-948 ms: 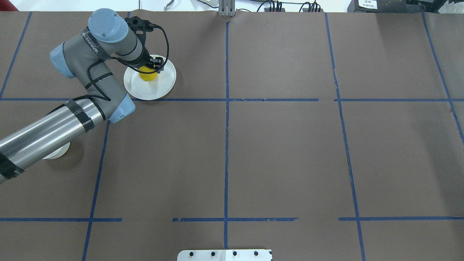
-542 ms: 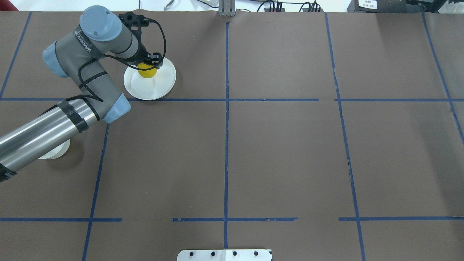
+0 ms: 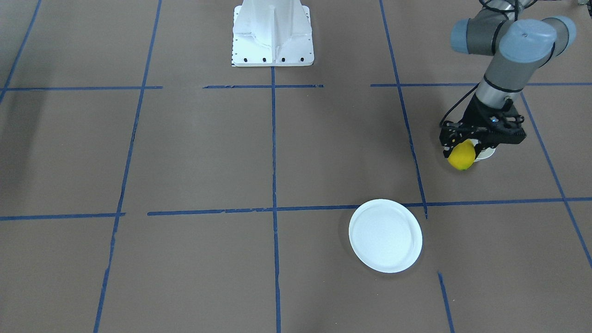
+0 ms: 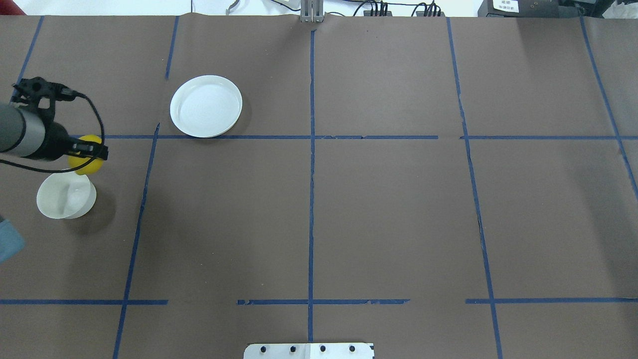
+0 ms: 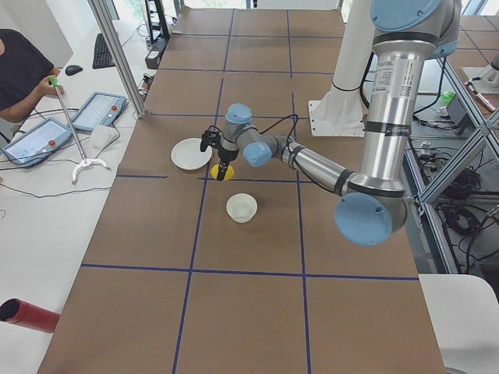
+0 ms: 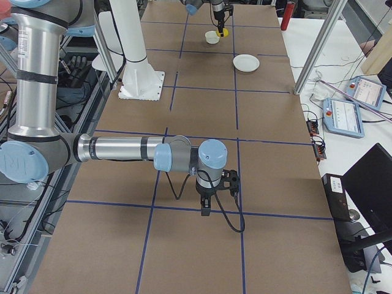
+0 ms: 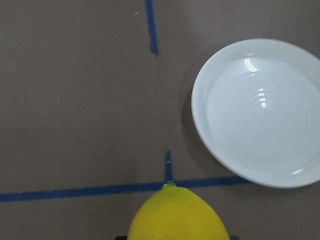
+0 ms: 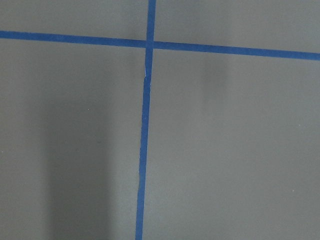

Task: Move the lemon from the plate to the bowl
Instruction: 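Lift the lemon and carry it with the left gripper over the white bowl, then lower the lemon into the bowl and open the left gripper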

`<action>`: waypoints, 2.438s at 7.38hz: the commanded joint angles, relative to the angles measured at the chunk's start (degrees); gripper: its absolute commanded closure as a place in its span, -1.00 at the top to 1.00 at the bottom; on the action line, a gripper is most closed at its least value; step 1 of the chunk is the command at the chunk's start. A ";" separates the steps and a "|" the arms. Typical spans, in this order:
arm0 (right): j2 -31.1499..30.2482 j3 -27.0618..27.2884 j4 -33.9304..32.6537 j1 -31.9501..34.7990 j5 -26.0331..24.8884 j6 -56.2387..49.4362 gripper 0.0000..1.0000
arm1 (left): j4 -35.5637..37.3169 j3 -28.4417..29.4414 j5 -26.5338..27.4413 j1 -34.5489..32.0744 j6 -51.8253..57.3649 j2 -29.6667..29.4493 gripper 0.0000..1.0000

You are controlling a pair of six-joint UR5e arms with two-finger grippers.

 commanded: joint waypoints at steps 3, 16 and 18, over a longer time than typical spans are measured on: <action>0.00 0.00 0.00 0.00 0.00 0.00 1.00 | 0.11 1.28 -8.45 0.39 0.48 4.81 -1.00; 0.00 0.00 0.00 0.00 0.00 0.00 1.00 | 0.90 3.30 -12.29 -10.09 18.06 5.86 0.99; 0.00 0.00 0.00 0.00 0.00 0.00 1.00 | 1.51 7.33 -18.56 -22.49 32.03 7.35 0.98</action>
